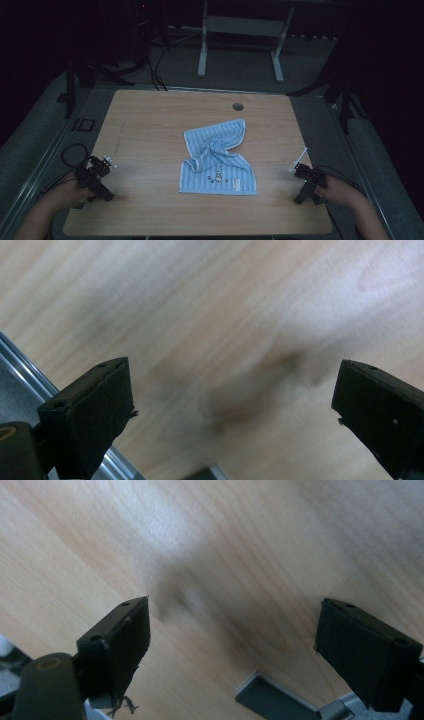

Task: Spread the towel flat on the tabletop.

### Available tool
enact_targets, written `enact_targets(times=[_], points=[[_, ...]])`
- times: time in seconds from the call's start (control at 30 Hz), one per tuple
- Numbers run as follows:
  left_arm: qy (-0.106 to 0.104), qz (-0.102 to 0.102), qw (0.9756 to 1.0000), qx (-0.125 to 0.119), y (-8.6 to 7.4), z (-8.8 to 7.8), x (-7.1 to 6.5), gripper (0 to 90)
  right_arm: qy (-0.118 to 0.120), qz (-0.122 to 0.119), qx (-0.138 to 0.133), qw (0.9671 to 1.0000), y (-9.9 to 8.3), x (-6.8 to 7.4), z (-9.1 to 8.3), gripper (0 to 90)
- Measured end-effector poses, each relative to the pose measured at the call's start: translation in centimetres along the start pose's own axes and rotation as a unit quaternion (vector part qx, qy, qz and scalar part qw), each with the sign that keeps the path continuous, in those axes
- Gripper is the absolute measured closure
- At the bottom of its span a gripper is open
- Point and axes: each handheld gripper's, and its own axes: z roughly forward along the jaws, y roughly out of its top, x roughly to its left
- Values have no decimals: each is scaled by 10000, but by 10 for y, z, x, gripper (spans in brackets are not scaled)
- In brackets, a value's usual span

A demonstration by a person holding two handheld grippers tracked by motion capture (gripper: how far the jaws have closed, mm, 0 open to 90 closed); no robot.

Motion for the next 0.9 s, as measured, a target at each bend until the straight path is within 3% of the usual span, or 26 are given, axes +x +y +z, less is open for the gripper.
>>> enact_targets(times=[0.17, 0.23, 0.3, 0.37, 0.47, 0.53, 0.6, 0.9], points=[[-153, 108, 9991, 375, 2, 1, -4, 36, -172, -177, 178, 9995, 1, 2, -3, 143], [-180, 269, 9980, 540, 5, 3, -9, 36, -148, -303, 255, 9991, 1, 3, -3, 143], [-141, 348, 9978, 548, 7, 3, -10, 51, -210, -434, 316, 9983, 1, 3, -4, 146], [-281, 449, 9975, 472, 11, 3, -15, 52, -287, -554, 368, 9974, 1, 6, -5, 159], [-275, 658, 9964, 455, 17, 4, -21, 71, -181, -721, 353, 9966, 4, 10, -7, 164], [-258, 821, 9952, 470, 22, 5, -25, 74, -232, -924, 293, 9950, 6, 12, -6, 200], [-259, 852, 9949, 464, 26, 6, -27, 77, -232, -934, 301, 9949, 7, 13, -6, 200], [-263, 1230, 9915, 345, 63, 3, -54, 121, -270, -1342, 312, 9901, 32, 23, -13, 270]])
